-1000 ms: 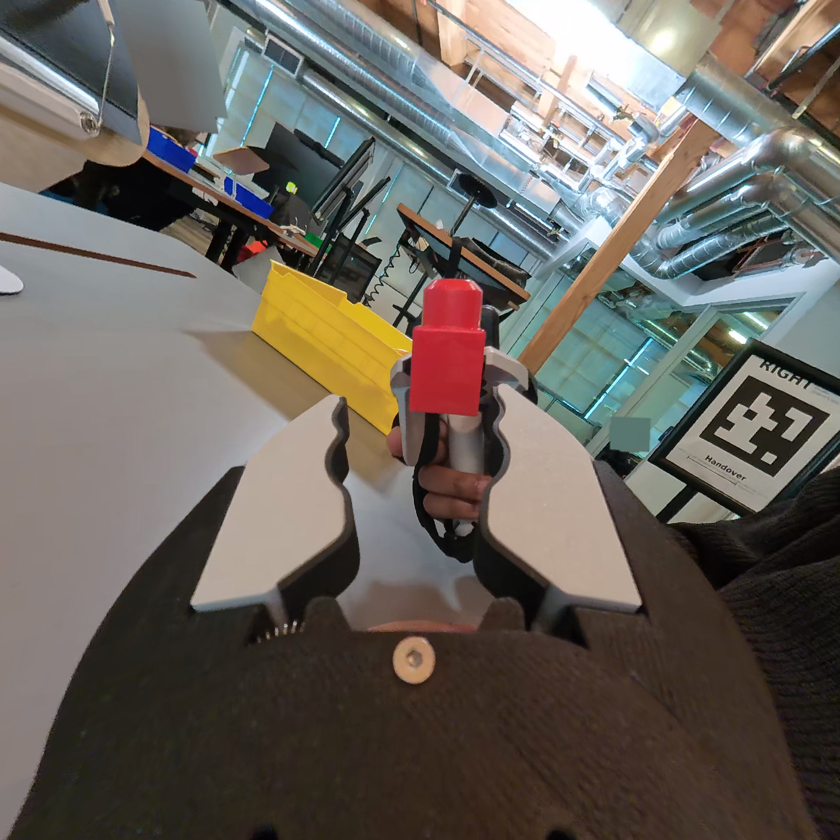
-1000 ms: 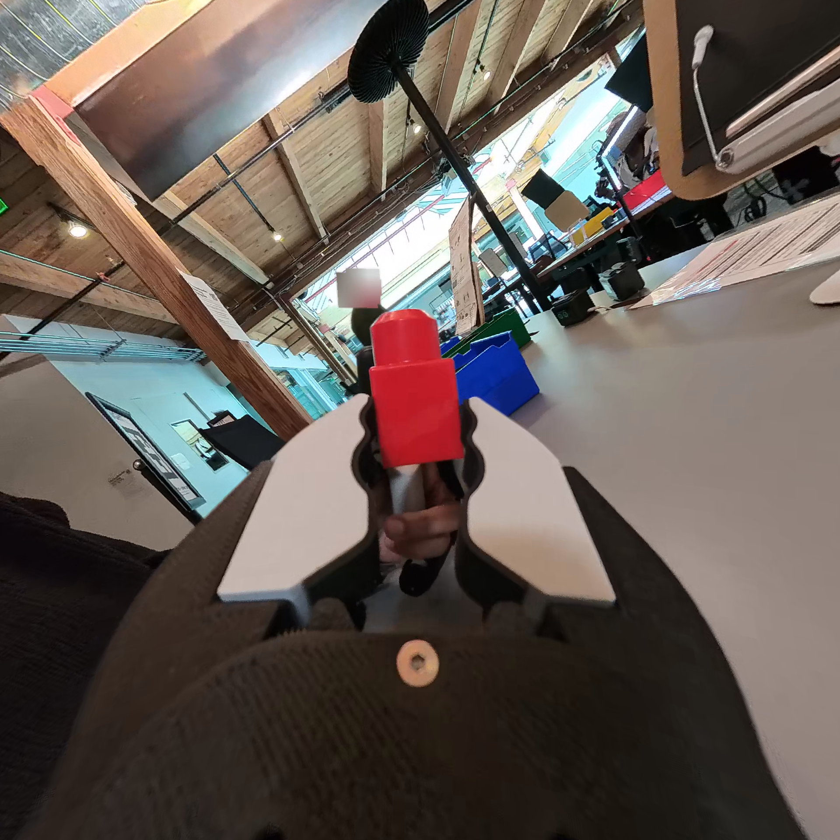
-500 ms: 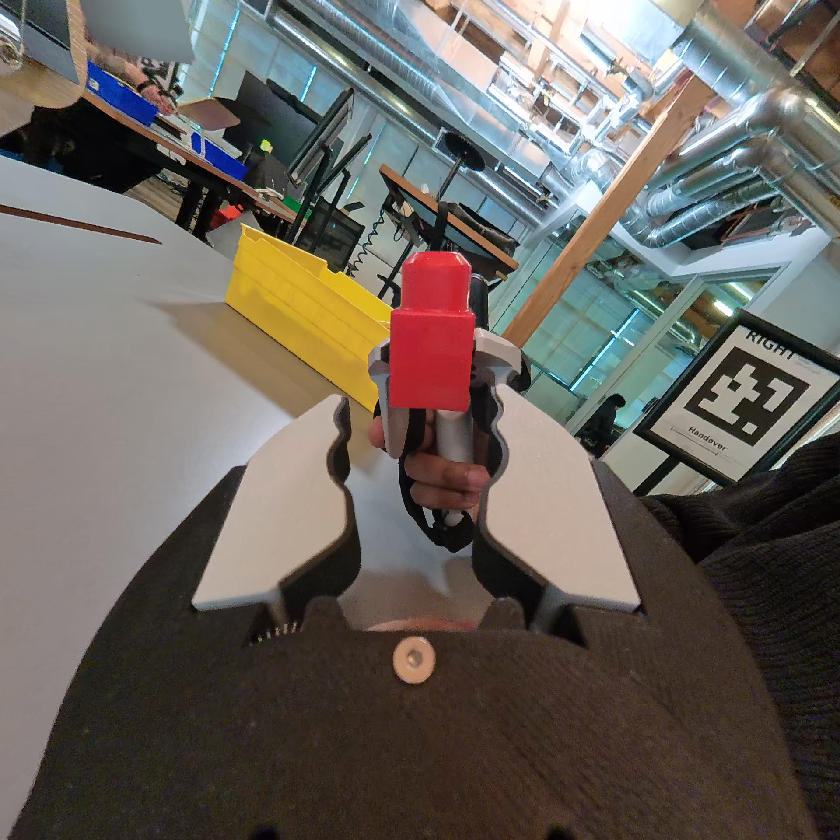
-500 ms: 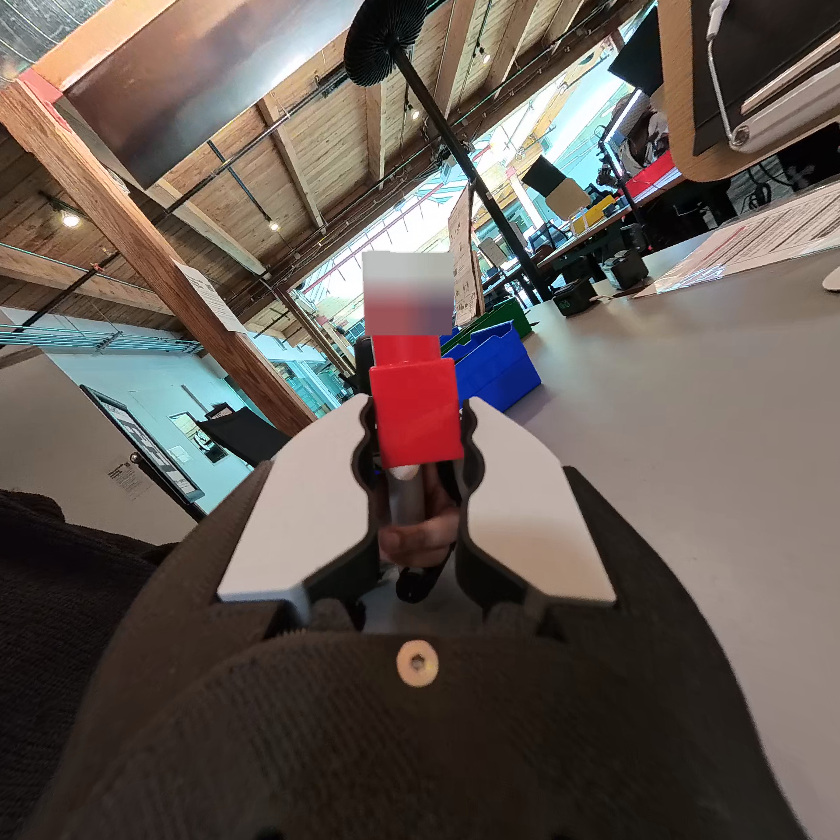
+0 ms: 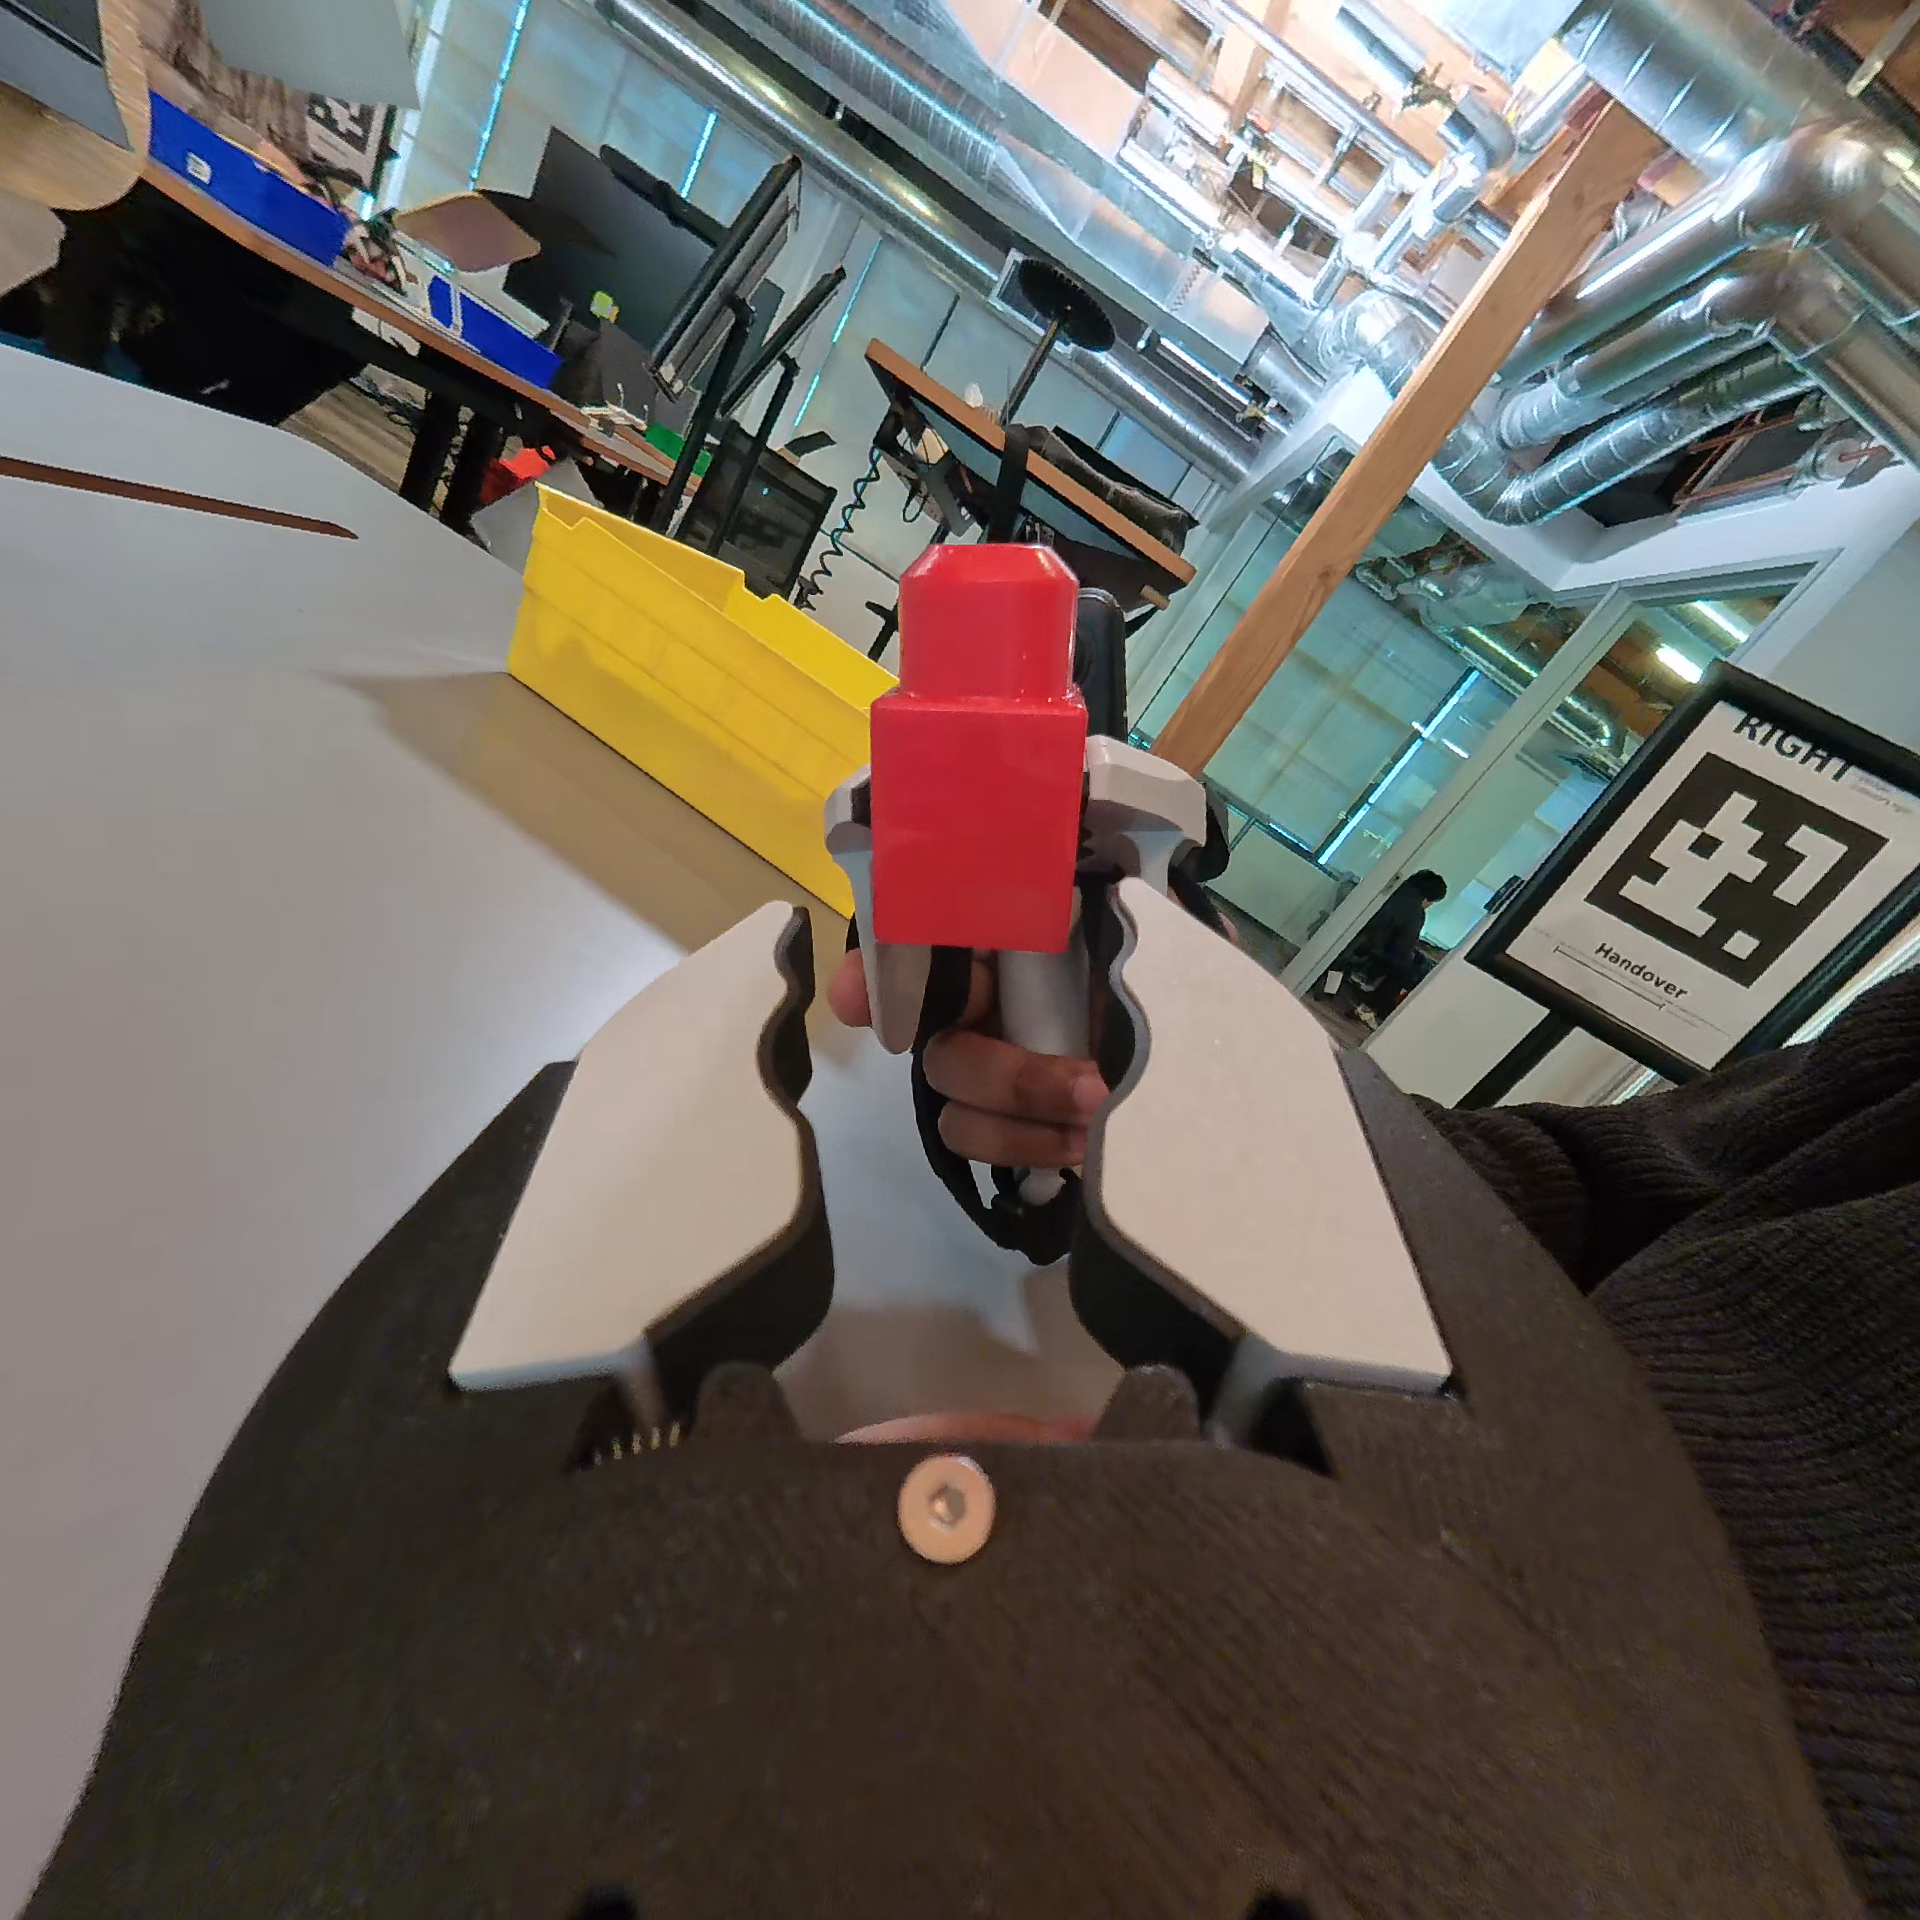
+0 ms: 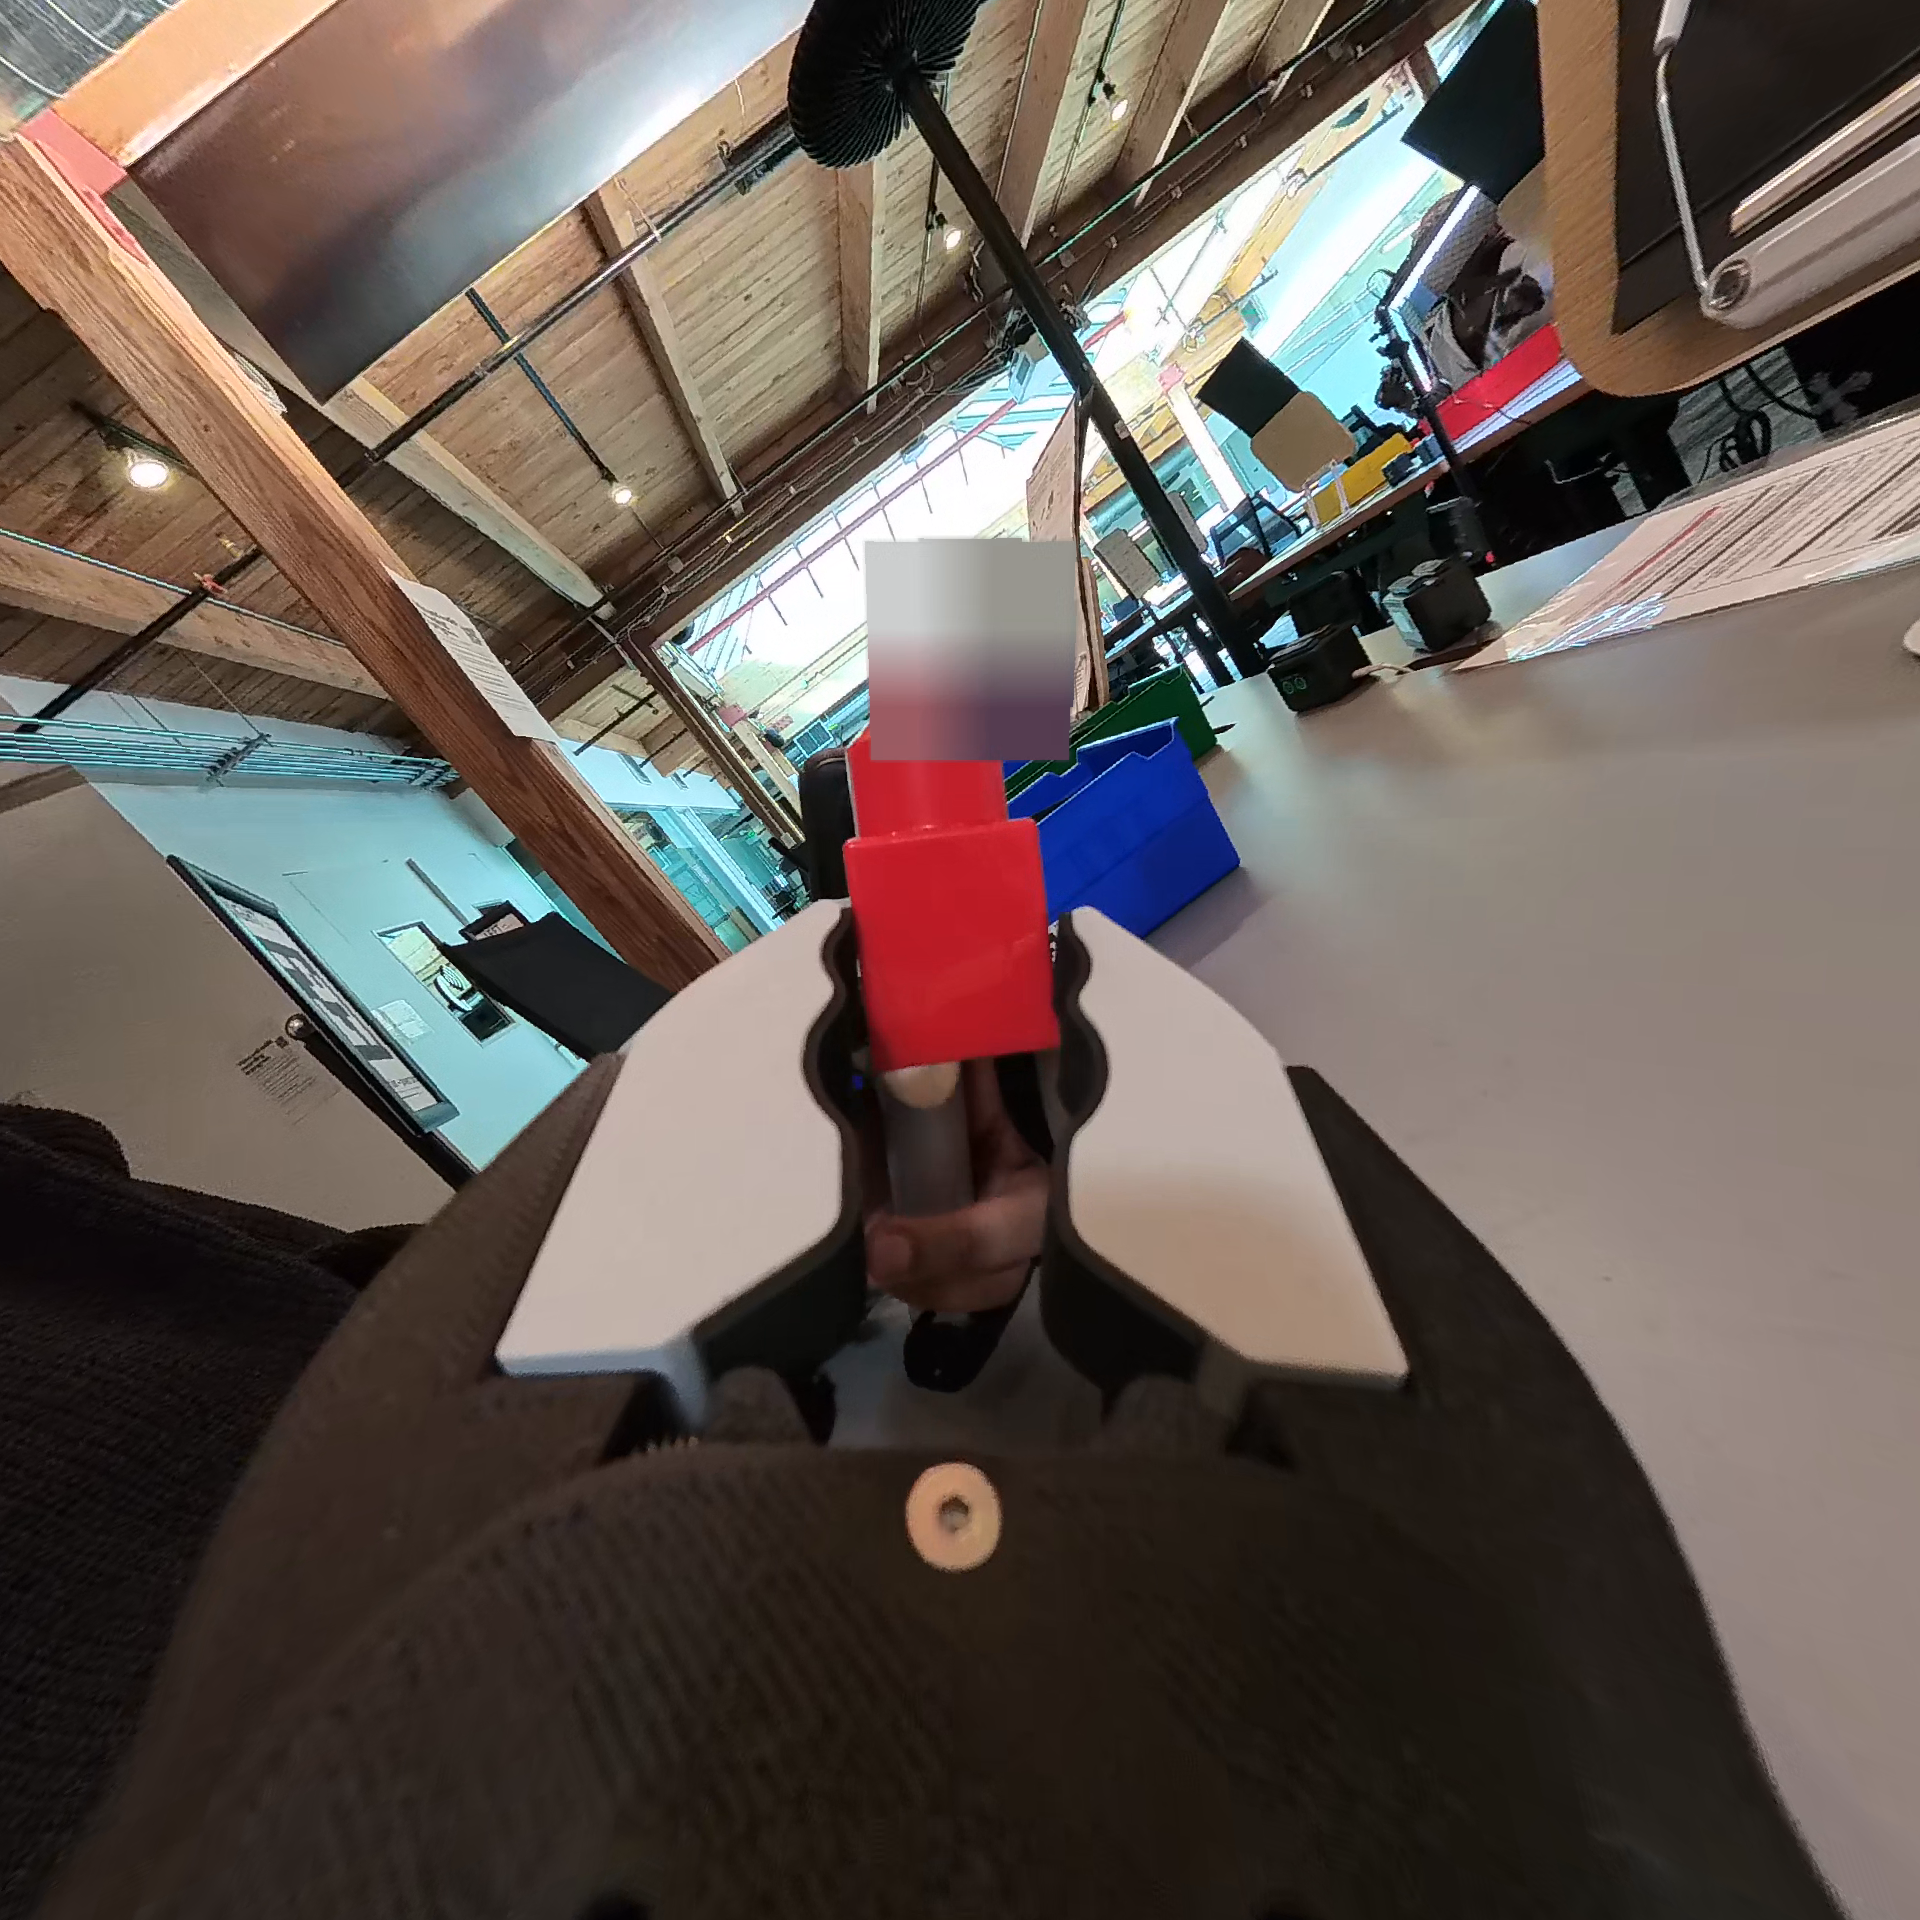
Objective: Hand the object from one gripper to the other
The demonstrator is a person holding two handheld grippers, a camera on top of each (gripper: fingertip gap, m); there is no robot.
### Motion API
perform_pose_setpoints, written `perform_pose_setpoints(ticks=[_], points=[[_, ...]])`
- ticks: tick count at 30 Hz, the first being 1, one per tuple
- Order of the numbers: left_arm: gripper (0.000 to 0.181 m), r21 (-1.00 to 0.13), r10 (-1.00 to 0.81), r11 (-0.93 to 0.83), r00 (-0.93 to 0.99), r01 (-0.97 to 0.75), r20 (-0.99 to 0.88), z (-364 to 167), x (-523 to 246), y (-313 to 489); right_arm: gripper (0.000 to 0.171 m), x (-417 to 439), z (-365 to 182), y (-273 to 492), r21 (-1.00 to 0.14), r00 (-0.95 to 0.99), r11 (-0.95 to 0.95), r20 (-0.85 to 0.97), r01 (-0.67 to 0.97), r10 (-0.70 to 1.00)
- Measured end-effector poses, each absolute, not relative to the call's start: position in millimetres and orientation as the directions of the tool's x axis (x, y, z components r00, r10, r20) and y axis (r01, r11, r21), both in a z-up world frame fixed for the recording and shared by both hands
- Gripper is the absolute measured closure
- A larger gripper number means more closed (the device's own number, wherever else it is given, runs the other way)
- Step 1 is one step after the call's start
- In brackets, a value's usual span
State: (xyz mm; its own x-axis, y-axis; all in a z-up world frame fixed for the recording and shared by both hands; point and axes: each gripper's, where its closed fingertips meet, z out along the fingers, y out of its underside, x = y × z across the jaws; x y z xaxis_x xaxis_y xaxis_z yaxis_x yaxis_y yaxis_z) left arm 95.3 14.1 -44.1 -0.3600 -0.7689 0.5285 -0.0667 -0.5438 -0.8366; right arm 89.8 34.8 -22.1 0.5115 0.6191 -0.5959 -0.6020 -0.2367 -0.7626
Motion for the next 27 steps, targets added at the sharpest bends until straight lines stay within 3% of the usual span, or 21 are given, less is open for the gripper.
perform_pose_setpoints(ticks=[27], points=[[0.138, -0.842, -0.778, -0.537, -0.351, -0.062, 0.522, -45.3, 96.2, 14.3, 0.135, 88.9, -23.7, 35.7, -0.759, 0.507, -0.244, -0.602, -0.604, 0.617]])
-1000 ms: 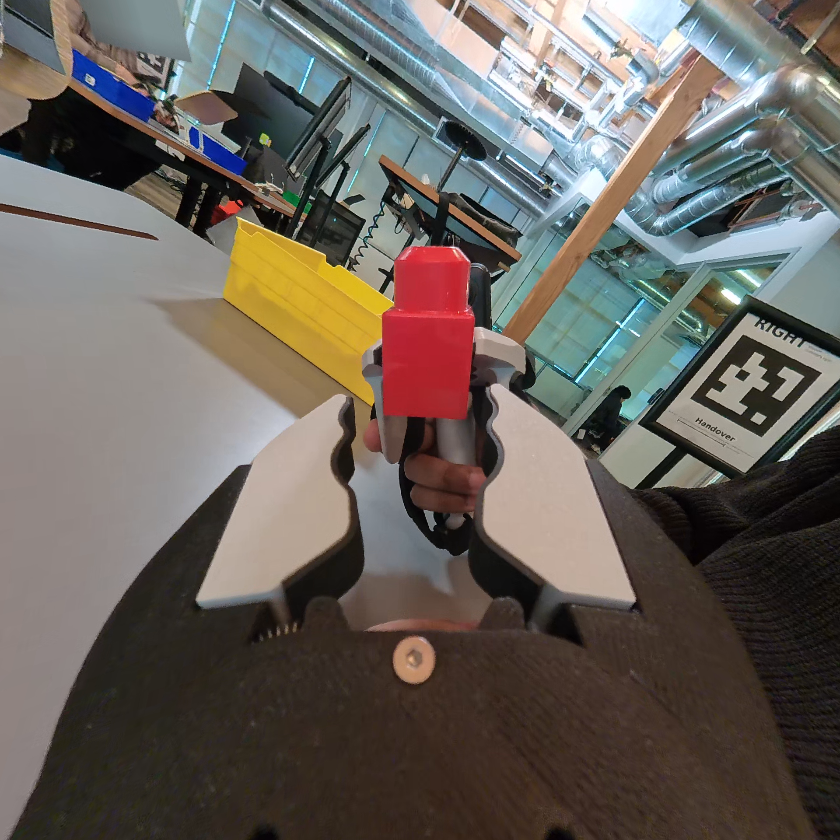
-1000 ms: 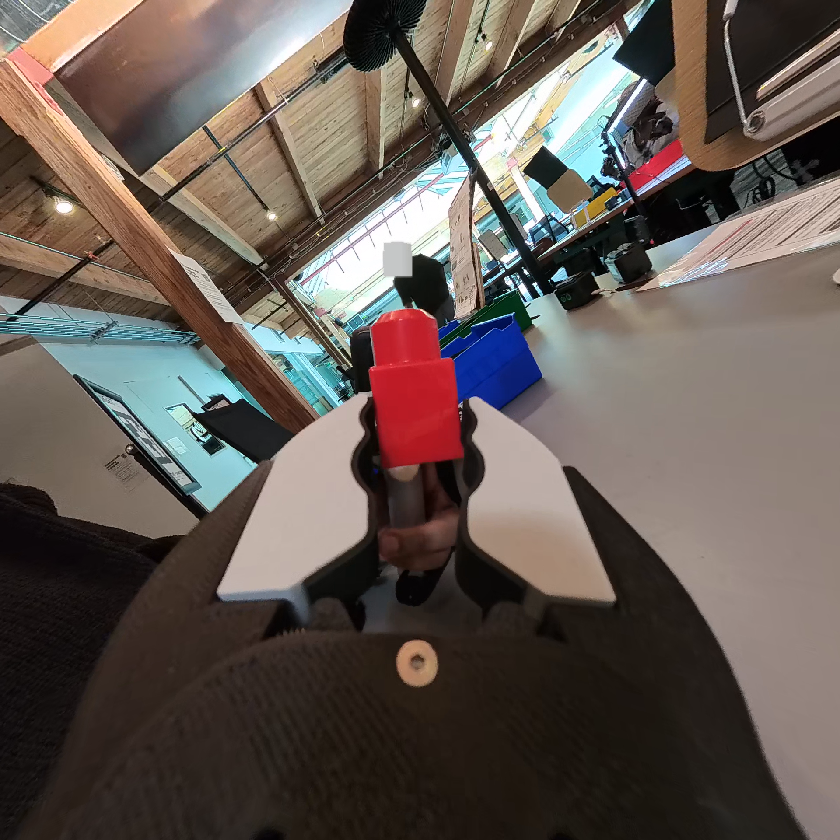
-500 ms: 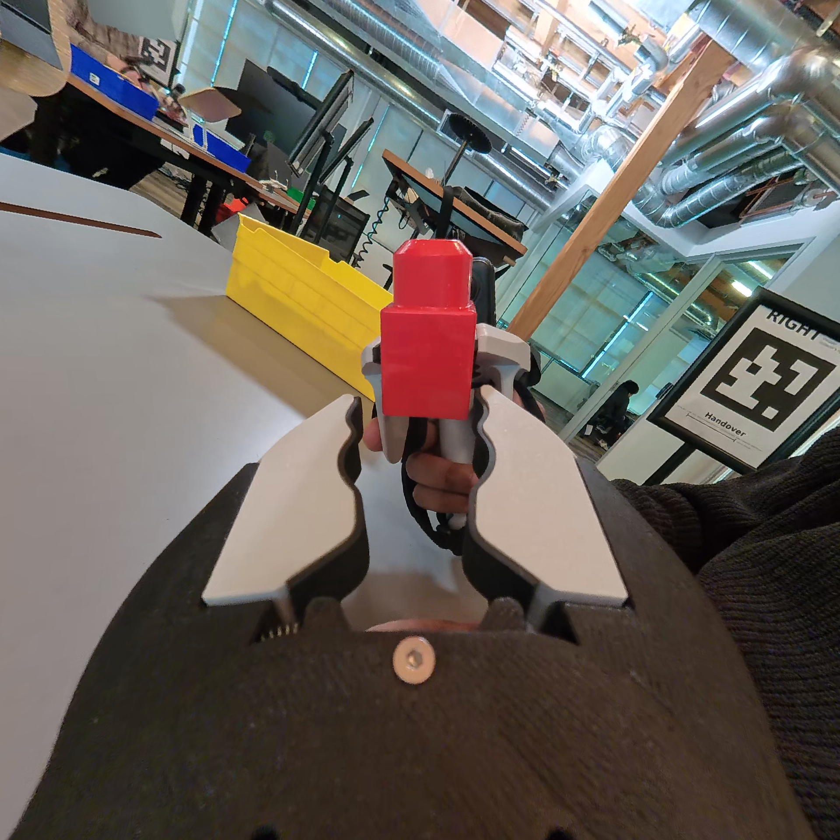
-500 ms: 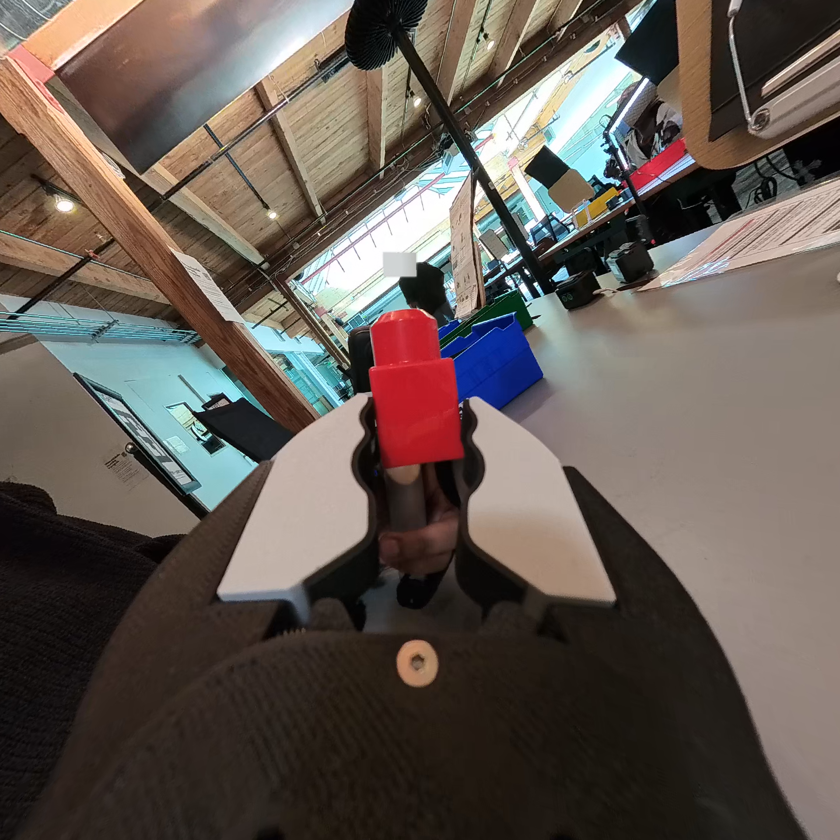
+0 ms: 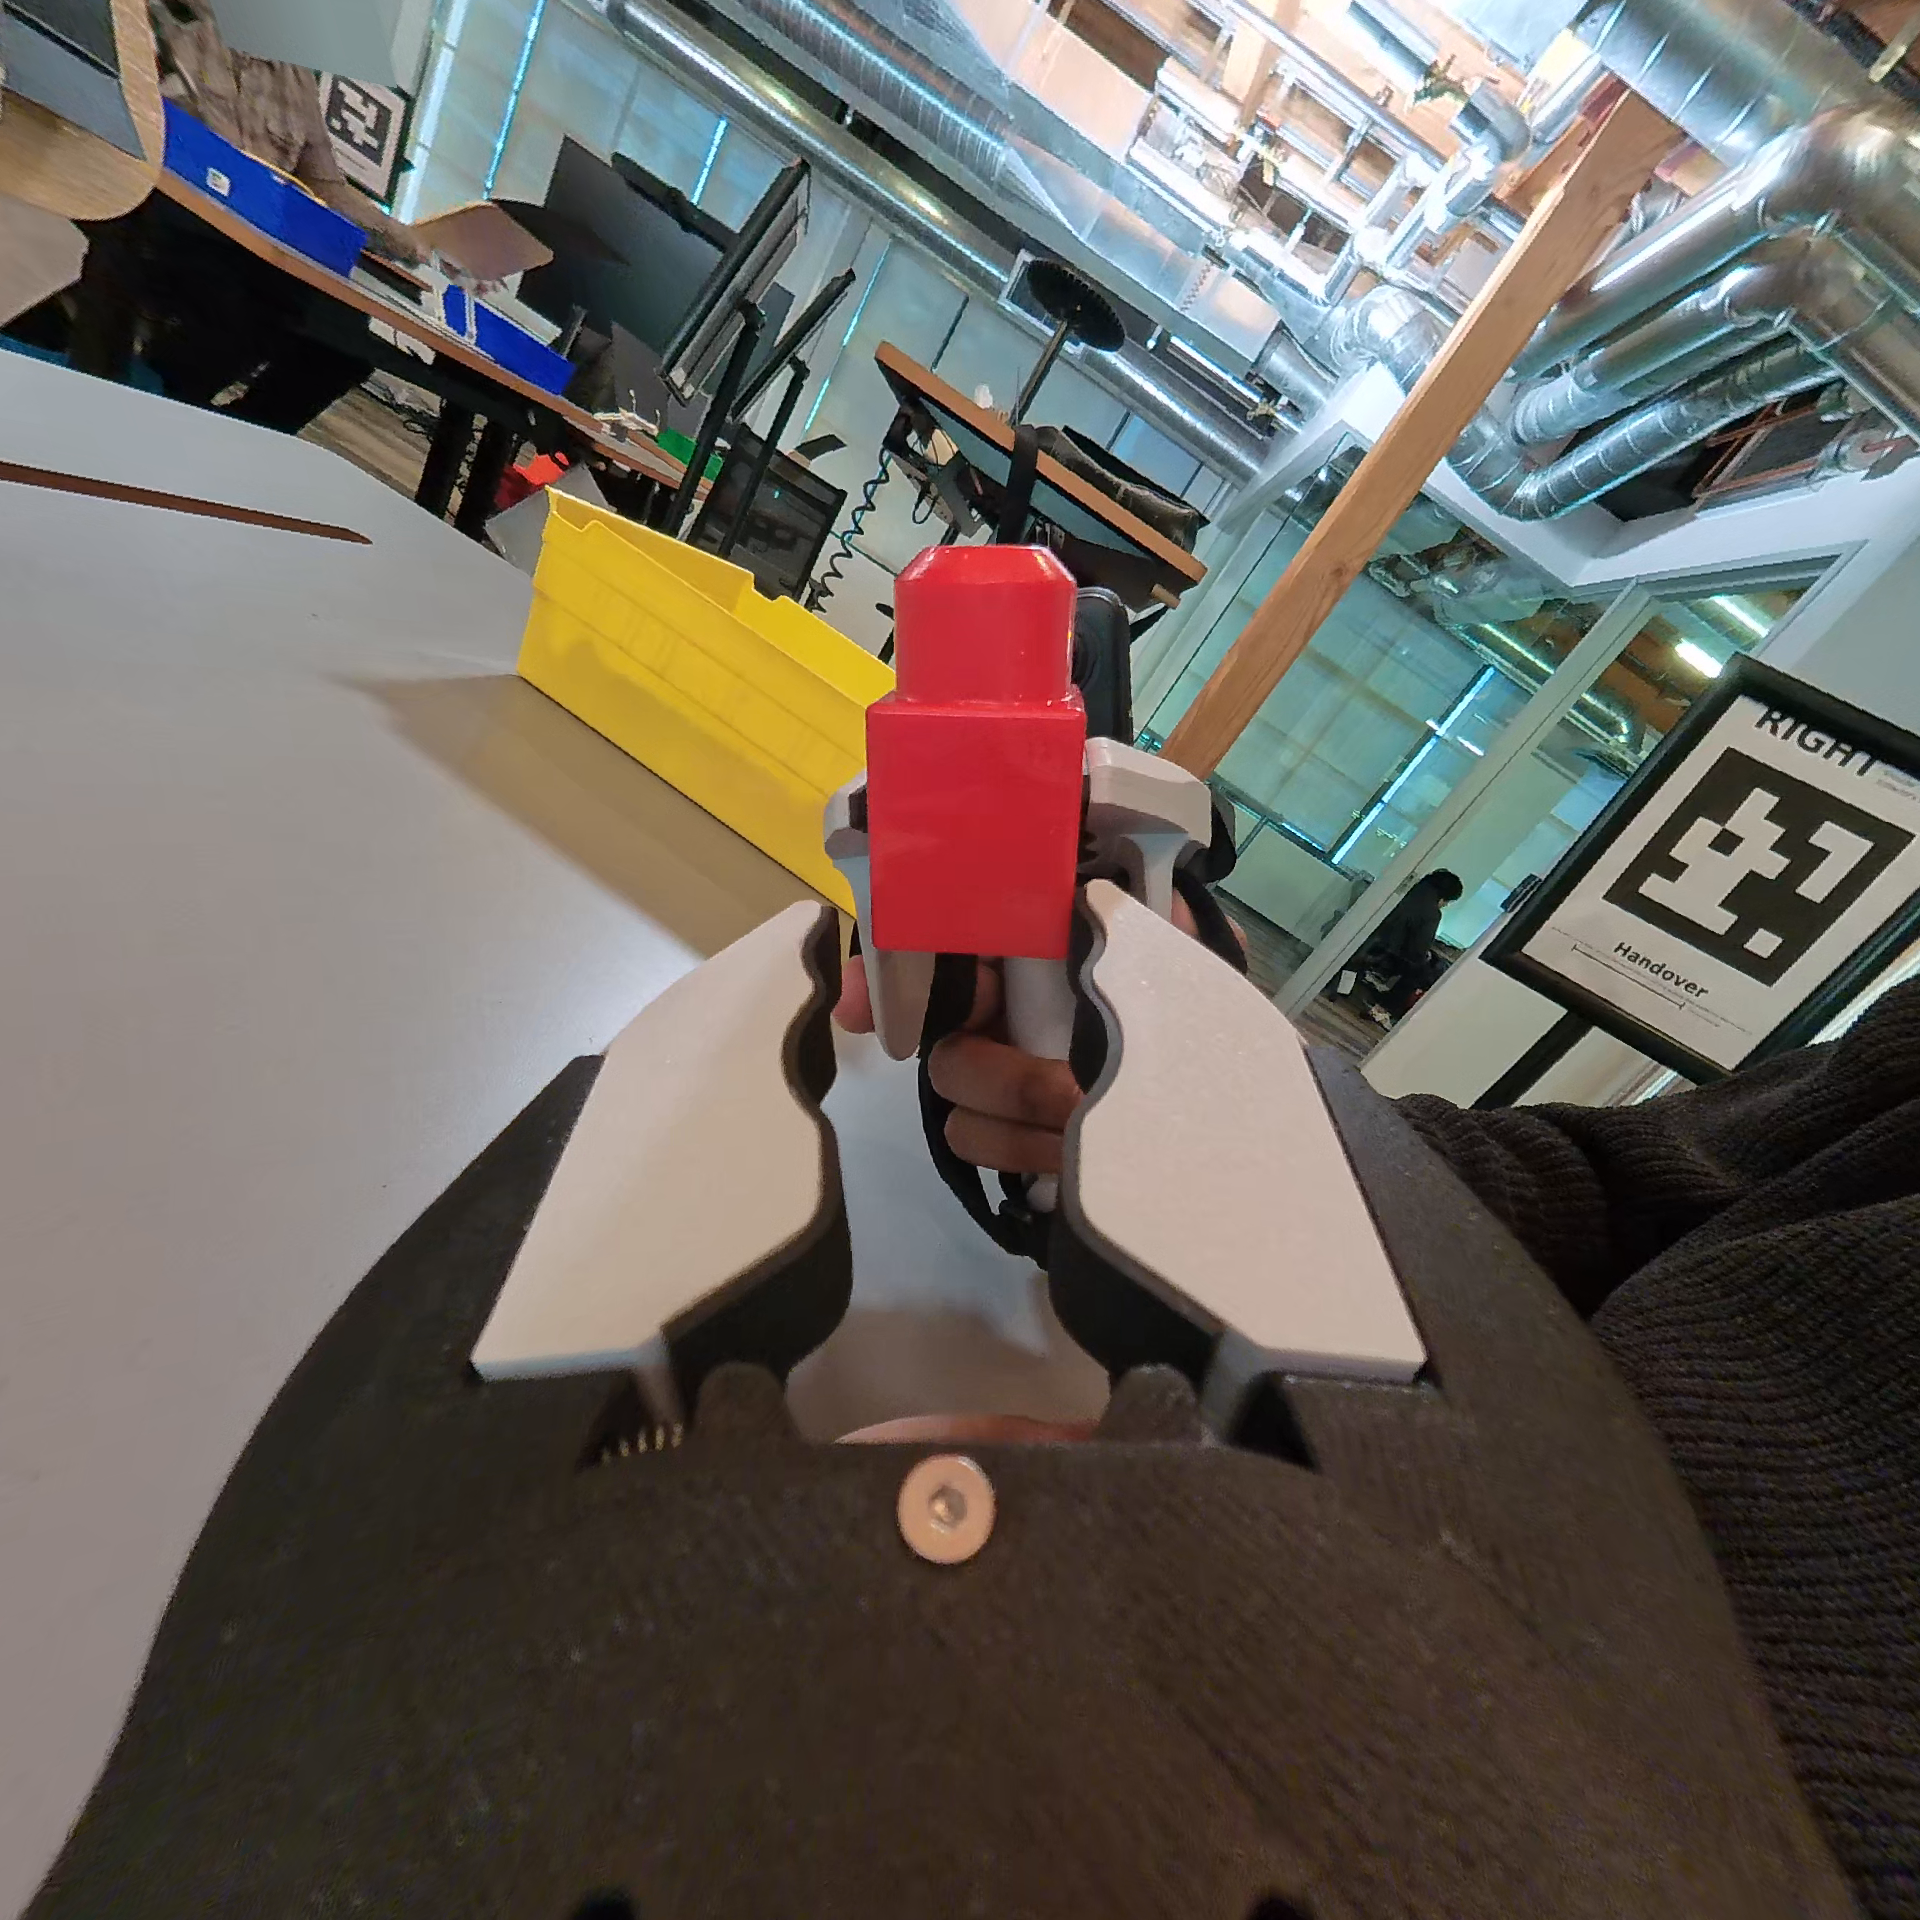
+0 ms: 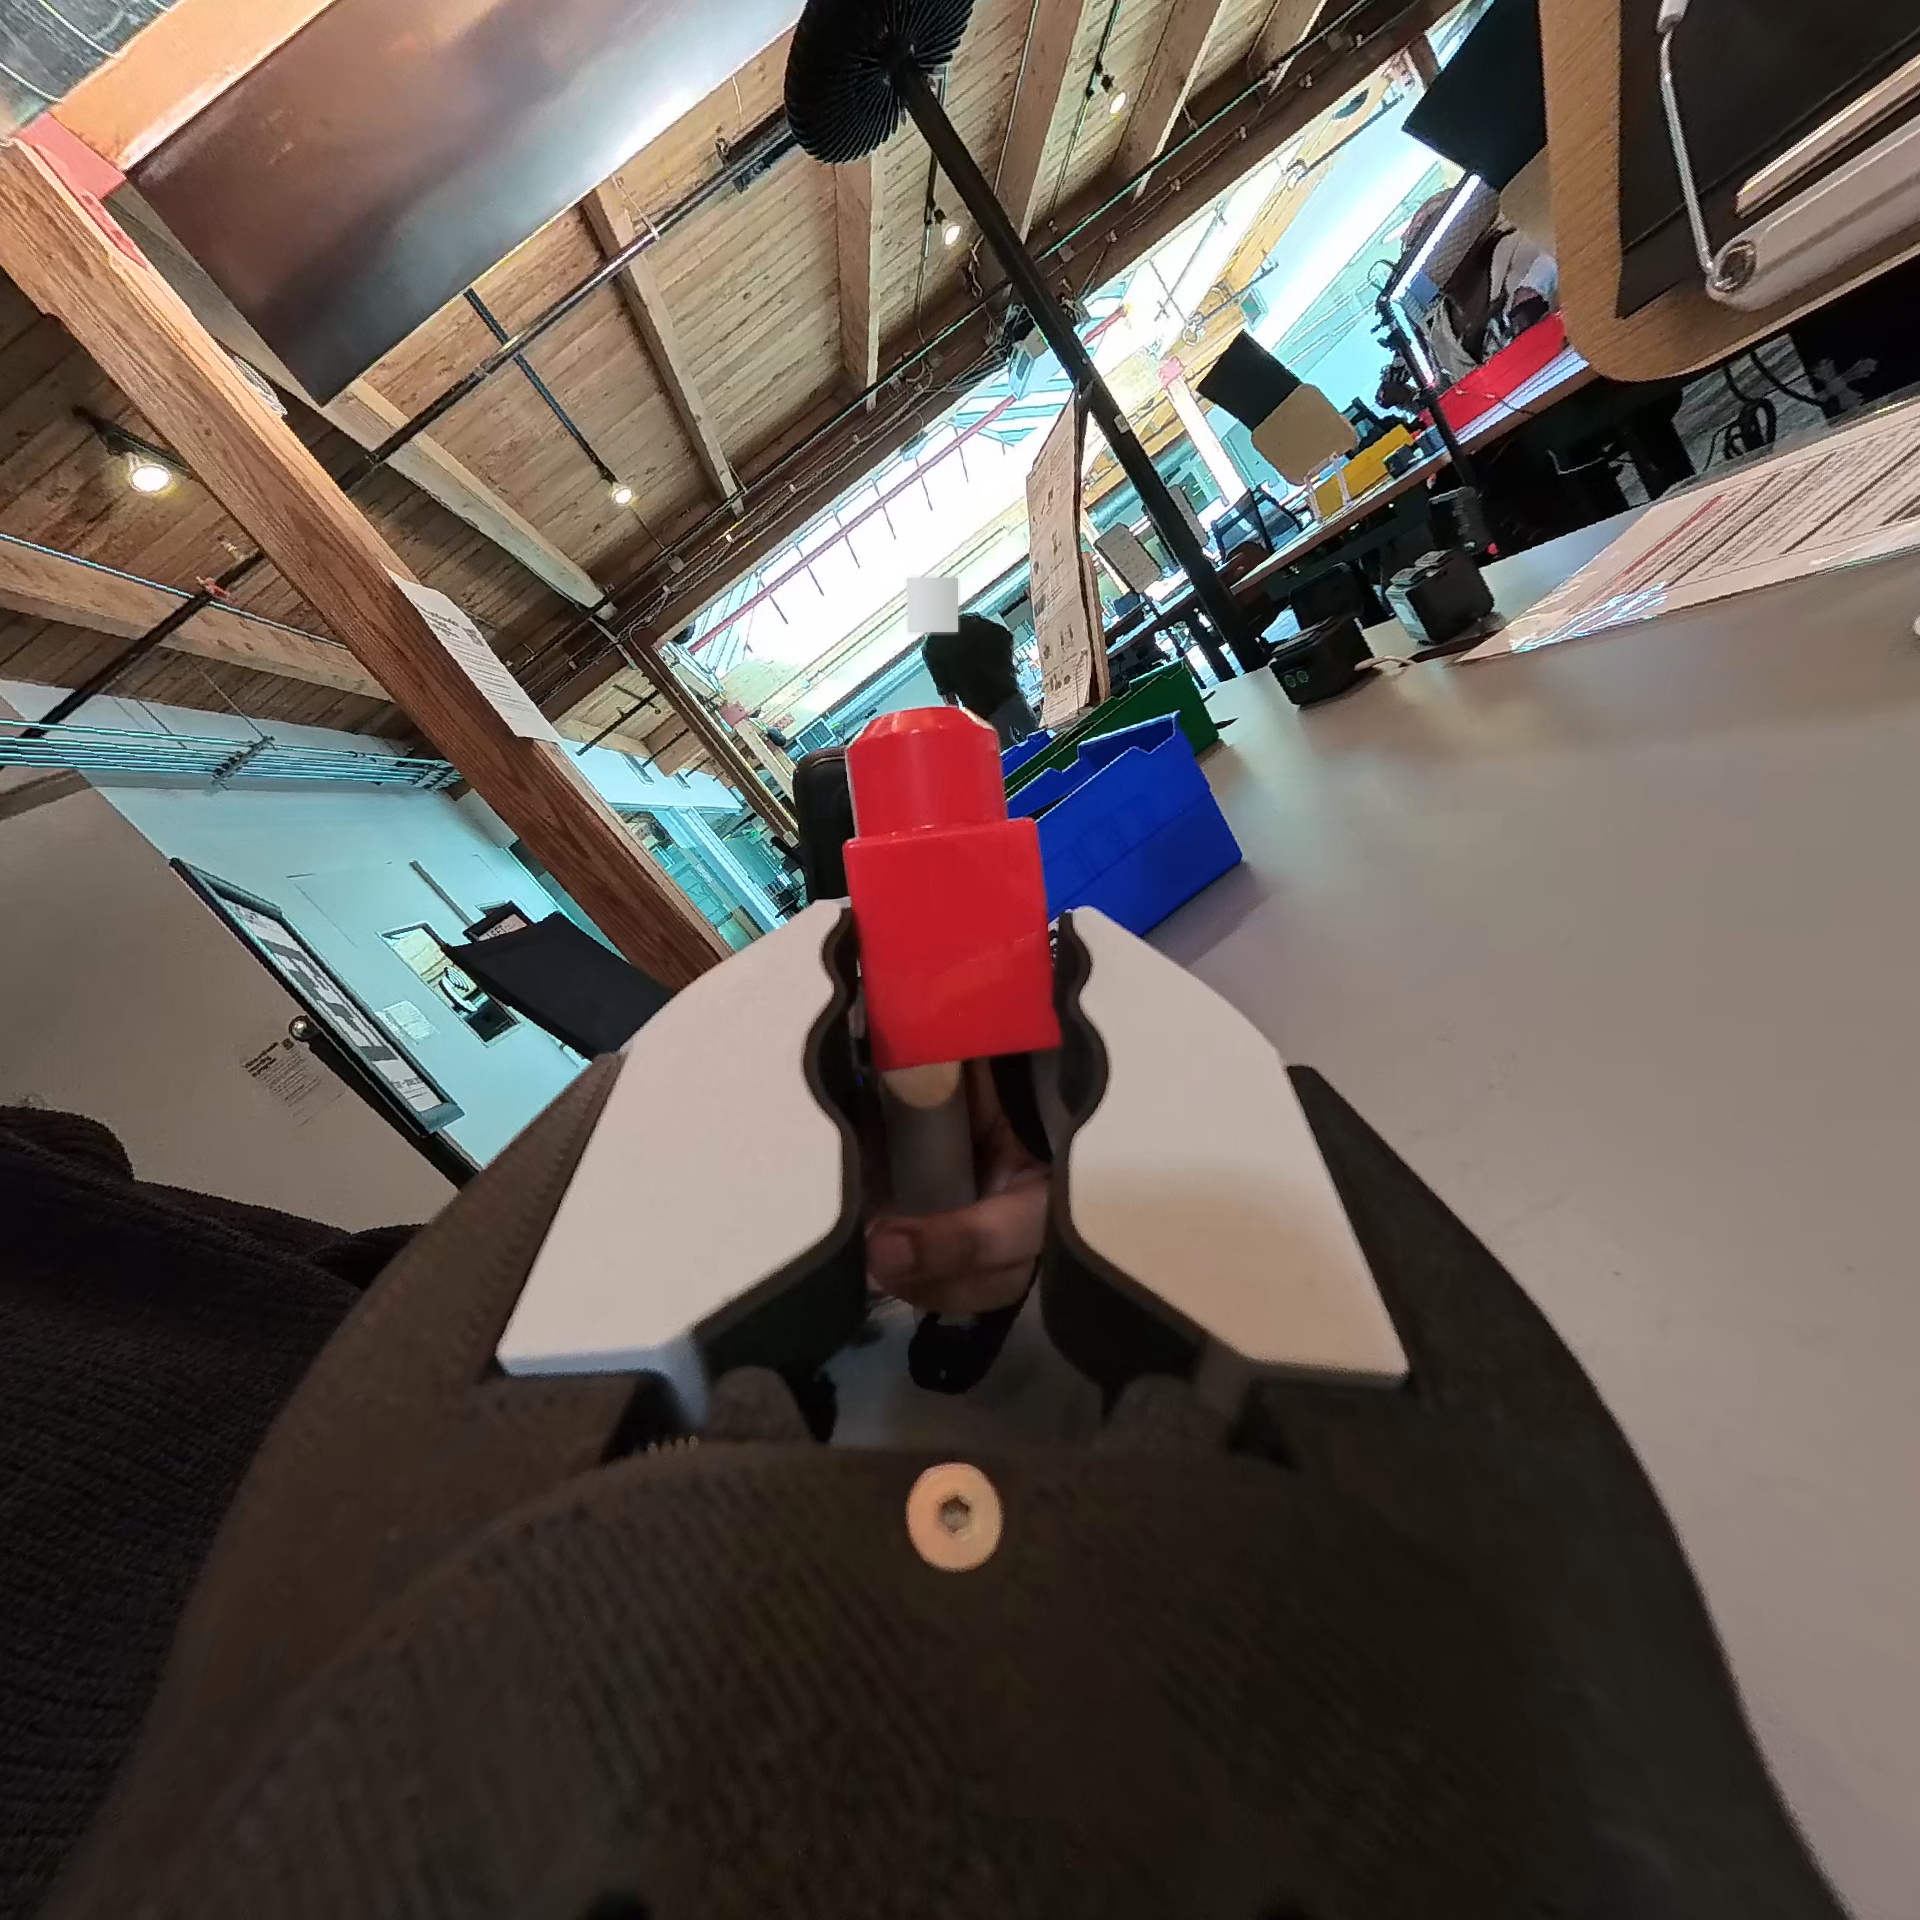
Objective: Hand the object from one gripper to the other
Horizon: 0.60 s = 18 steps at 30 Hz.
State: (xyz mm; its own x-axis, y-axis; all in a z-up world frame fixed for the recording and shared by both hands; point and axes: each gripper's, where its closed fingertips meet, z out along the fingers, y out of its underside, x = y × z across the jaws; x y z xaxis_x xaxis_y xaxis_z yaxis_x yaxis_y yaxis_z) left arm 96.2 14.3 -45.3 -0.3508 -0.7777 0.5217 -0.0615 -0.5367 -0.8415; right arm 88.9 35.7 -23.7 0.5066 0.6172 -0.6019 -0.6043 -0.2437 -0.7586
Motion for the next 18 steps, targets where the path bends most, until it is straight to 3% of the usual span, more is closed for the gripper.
perform_pose_setpoints(ticks=[18], points=[[0.141, -0.844, -0.780, -0.534, -0.351, -0.060, 0.518, -45.2, 96.3, 13.4, 0.135, 89.3, -24.2, 36.5, -0.753, 0.502, -0.248, -0.609, -0.610, 0.614]])
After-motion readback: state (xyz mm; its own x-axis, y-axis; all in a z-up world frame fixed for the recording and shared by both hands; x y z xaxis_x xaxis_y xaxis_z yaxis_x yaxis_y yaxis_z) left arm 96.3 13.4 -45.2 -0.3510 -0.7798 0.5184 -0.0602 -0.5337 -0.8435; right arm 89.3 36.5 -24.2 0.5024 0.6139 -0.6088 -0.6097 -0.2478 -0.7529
